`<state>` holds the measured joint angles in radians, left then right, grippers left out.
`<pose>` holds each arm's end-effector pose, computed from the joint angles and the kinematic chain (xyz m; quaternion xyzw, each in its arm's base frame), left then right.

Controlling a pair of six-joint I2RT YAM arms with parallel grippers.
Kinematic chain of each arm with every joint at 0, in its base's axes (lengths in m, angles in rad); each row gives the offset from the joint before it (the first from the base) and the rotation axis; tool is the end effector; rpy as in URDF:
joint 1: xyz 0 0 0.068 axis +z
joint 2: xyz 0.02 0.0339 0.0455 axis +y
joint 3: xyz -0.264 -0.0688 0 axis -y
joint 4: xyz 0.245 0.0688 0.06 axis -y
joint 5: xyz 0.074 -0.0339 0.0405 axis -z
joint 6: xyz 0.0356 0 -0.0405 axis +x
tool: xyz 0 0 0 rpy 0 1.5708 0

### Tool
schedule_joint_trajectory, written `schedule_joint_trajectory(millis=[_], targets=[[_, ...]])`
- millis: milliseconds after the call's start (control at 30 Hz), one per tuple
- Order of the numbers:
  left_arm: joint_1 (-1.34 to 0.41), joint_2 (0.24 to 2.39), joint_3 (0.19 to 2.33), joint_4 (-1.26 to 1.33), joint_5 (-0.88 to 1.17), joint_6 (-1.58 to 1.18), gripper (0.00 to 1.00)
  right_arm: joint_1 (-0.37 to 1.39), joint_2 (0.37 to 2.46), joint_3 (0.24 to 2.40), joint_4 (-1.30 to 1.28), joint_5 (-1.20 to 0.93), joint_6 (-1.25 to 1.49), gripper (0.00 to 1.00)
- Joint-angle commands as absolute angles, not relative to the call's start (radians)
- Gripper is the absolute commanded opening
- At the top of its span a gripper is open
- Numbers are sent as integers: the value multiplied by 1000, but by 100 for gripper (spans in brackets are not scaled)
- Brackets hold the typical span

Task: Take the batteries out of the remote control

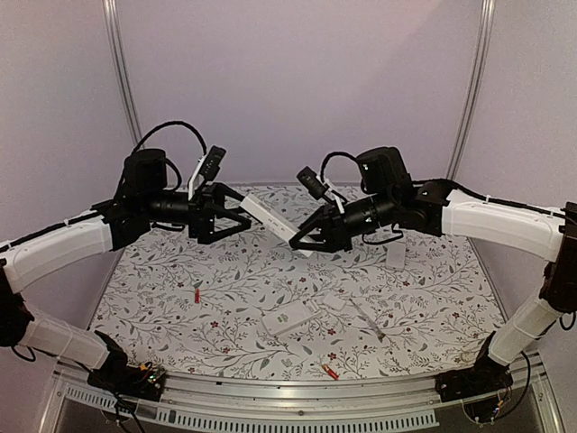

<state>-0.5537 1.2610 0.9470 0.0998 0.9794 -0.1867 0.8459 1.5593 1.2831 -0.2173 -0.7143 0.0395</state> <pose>0.2250 -0.1738 0.3264 0.4156 0.6217 -0.5418 0.3837 0.2199 0.2834 0.3206 -0.4805 0.6694 0.4771 0.3057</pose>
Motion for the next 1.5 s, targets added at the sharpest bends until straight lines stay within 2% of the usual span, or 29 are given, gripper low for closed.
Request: schedule_joint_trajectory(millis=[0,67,167,300,633,1033,1067,1167,1267,1367,1400,1467], targets=[[-568,1285,935,118,1001,-196,86,859,1583,1329,-254,-738,11,0],[-568,1291,939,112,1000,-195,81,860,1586,1334,-256,-748,11,0],[-568,1300,945,110,1008,-197,64,864,1592,1342,-264,-755,11,0],[-568,1305,945,110,1017,-198,53,866,1598,1345,-274,-751,11,0],[-568,1323,953,109,1023,-207,50,867,1615,1357,-307,-761,-28,0],[-569,1321,953,106,1039,-190,1,866,1587,1329,-257,-696,-13,1],[-570,1316,952,105,1037,-187,0,865,1575,1318,-240,-685,-7,9],[-570,1298,944,110,1017,-183,0,848,1537,1271,-168,-645,59,43],[-572,1239,905,177,965,-190,0,810,1484,1171,-24,-574,198,67],[-586,1165,853,233,841,-163,0,758,1410,1036,191,-493,436,84],[-594,1140,839,244,800,-147,0,752,1387,998,235,-466,503,87],[-610,1100,806,265,725,-117,0,752,1370,952,288,-441,654,88]])
